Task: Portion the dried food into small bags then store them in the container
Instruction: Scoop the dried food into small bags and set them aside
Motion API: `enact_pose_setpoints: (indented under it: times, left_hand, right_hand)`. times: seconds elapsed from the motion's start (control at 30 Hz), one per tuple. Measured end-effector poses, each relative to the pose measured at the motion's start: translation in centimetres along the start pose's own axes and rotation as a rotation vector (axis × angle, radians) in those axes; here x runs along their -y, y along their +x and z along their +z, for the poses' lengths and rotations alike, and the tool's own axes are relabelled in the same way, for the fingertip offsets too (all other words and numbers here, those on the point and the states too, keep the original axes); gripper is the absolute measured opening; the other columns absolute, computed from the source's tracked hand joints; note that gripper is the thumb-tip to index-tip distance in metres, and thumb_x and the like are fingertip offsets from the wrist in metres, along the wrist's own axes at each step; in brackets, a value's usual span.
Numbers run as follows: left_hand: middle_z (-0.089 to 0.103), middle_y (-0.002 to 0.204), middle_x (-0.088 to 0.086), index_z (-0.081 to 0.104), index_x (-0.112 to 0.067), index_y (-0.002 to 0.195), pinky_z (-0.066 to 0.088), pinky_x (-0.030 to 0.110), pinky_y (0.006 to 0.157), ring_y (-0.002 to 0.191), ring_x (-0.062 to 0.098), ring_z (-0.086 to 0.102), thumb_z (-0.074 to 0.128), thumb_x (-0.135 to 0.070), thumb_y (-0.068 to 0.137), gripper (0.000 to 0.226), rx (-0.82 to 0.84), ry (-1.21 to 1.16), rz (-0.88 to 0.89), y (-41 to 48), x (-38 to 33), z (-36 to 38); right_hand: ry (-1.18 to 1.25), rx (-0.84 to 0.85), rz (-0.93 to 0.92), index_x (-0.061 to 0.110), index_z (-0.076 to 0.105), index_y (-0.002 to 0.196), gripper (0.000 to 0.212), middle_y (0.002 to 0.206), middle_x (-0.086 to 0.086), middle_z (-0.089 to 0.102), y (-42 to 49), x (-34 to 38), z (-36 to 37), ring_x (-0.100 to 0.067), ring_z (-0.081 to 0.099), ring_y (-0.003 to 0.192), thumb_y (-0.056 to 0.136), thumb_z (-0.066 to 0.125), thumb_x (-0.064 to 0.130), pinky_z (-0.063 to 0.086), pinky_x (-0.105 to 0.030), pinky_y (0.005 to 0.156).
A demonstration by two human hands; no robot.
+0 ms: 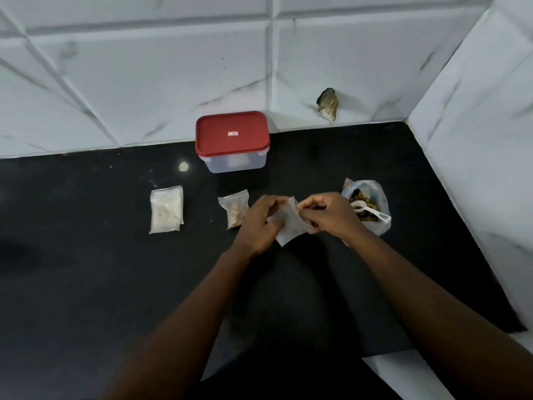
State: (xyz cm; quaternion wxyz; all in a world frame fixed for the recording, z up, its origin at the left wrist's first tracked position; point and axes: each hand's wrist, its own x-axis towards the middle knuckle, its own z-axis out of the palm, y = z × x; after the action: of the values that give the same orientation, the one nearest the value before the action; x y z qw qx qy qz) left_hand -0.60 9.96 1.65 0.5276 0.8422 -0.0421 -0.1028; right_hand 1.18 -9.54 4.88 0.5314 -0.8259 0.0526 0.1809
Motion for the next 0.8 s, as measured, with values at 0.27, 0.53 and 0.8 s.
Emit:
enact_pose_setpoints:
  times: [0.27, 0.53, 0.8]
  left_hand:
    - [0.055, 0.138, -0.009, 0.05, -0.025, 0.144, 0.049, 0.031, 0.106, 0.127, 0.005, 0.054, 0.086, -0.057, 0.063, 0.094, 0.014, 0.118, 0.153, 0.8, -1.2, 4.0]
    - [0.061, 0.13, -0.011, 0.062, -0.022, 0.133, 0.045, 0.011, 0.1, 0.119, -0.002, 0.058, 0.093, -0.052, 0.065, 0.081, 0.015, 0.127, 0.234, 2.0, -2.9, 6.4]
    - [0.06, 0.118, -0.015, 0.066, -0.025, 0.122, 0.043, 0.006, 0.093, 0.112, -0.002, 0.058, 0.09, -0.029, 0.076, 0.051, 0.019, 0.098, 0.273, 2.7, -3.9, 8.0]
  right_hand:
    - [0.184, -0.016, 0.071, 0.007, 0.074, 0.097, 0.011, 0.089, -0.013, 0.076, -0.7, -1.7, -2.9, -0.023, 0.077, 0.08, 0.086, 0.076, 0.006, 0.061, -0.03, 0.062]
    - [0.162, 0.022, 0.087, 0.015, 0.07, 0.099, 0.02, 0.096, -0.008, 0.073, -1.2, -3.0, -5.3, -0.02, 0.075, 0.085, 0.083, 0.078, 0.004, 0.064, -0.035, 0.068]
    - [0.201, 0.017, 0.146, 0.017, 0.064, 0.112, 0.03, 0.099, -0.012, 0.072, -1.3, -3.2, -6.5, -0.016, 0.074, 0.07, 0.087, 0.079, 0.02, 0.062, -0.03, 0.061]
